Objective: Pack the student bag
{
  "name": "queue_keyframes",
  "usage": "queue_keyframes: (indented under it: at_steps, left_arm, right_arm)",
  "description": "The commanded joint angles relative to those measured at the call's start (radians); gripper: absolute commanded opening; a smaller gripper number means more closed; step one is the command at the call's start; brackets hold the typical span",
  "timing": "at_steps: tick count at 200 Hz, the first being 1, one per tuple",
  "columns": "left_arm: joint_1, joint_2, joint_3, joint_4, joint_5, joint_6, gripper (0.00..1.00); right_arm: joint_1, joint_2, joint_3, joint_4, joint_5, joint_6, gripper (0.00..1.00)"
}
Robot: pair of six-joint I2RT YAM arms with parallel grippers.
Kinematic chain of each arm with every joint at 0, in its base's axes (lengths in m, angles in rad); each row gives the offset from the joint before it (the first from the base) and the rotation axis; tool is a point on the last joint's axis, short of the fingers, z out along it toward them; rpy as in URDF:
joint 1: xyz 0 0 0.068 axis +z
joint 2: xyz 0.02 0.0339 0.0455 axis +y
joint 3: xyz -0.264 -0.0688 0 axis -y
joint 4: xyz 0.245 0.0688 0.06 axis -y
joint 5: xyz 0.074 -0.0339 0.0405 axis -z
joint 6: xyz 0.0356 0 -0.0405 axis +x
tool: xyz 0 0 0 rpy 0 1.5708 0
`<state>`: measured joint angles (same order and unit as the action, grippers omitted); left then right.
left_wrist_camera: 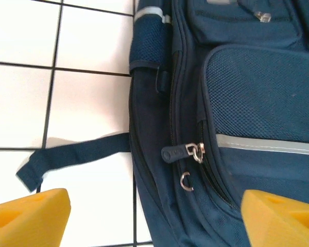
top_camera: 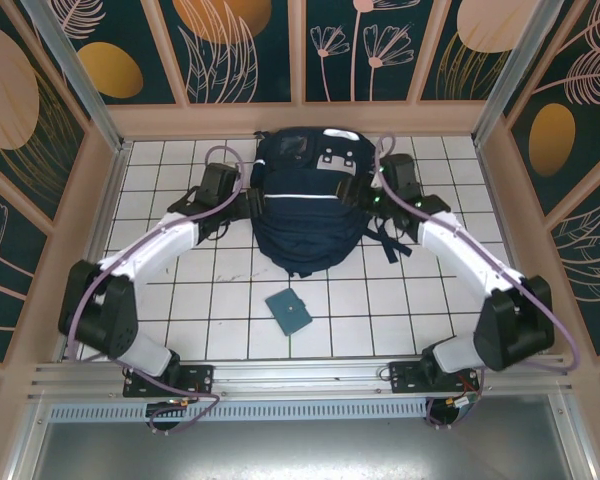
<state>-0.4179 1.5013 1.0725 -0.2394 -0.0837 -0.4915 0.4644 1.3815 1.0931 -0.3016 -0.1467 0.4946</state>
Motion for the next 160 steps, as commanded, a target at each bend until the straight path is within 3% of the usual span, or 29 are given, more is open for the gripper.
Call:
queue_keyframes:
  at_steps: [1, 33, 60, 92, 115, 160]
  left_arm:
    - [0.001, -0.090, -0.083, -0.046, -0.005, -0.093, 0.90]
    - [0.001, -0.216, -0.249, -0.043, 0.093, -0.216, 0.91]
    - [-0.025, -0.333, -0.437, 0.078, 0.247, -0.409, 0.81]
    - [-0.100, -0.402, -0.566, 0.100, 0.252, -0.554, 0.80]
    - [-0.164, -0.399, -0.642, 0.175, 0.284, -0.645, 0.77]
    - [-0.276, -0.402, -0.733, 0.285, 0.328, -0.774, 0.59]
  right_arm:
    - [0.166, -0.037, -0.079, -0.102, 0.083, -0.021, 0.71]
    - [0.404, 0.017, -0.143, -0.122, 0.107, 0.072, 0.69]
    - [0.508, 0.095, -0.161, -0.104, 0.101, 0.122, 0.66]
    - [0.545, 0.189, -0.165, -0.075, 0.083, 0.150, 0.61]
    - [0.548, 0.250, -0.163, -0.056, 0.068, 0.163, 0.51]
    - [0.545, 0.296, -0.197, -0.013, 0.038, 0.183, 0.45]
